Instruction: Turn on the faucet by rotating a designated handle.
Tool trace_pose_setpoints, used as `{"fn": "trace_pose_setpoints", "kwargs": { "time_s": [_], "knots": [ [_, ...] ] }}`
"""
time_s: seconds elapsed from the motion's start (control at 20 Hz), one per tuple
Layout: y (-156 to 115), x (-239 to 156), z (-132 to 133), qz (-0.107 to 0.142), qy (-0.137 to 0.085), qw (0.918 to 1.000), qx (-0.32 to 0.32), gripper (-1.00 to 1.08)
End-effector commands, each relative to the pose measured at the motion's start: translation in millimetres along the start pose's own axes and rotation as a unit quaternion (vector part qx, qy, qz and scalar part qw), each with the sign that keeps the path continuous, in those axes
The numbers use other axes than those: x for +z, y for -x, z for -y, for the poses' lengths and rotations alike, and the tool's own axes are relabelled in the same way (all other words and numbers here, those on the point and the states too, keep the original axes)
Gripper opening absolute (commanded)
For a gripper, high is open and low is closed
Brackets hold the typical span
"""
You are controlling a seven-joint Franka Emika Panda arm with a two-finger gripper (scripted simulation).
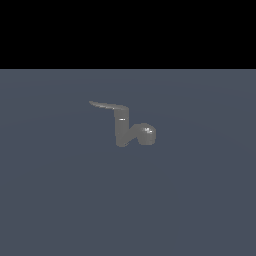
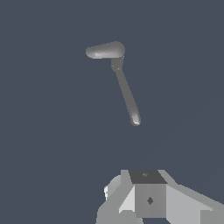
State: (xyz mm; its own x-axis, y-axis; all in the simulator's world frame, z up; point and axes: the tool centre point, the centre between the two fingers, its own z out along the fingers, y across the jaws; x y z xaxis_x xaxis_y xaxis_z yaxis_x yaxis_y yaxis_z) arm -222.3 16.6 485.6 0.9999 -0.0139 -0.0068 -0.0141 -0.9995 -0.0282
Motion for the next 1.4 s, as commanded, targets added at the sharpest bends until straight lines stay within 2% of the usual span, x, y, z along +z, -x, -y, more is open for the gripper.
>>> {"fn": "trace_pose_setpoints", "kwargs": {
  "time_s": [0.0,0.35,0.65,1.0,1.35],
  "knots": [
    [-12.1,4.5,3.4,0.003,-0.010,0.9998,0.017,-1.00],
    [-59.9,26.5,17.6,0.017,-0.042,0.9948,0.091,-1.00],
    [-105.7,55.8,32.1,0.034,-0.062,0.9826,0.172,-1.00],
    [-155.5,98.4,48.5,0.051,-0.069,0.9591,0.270,-1.00],
    [-200.0,148.4,63.6,0.059,-0.060,0.9259,0.368,-1.00]
  ]
}}
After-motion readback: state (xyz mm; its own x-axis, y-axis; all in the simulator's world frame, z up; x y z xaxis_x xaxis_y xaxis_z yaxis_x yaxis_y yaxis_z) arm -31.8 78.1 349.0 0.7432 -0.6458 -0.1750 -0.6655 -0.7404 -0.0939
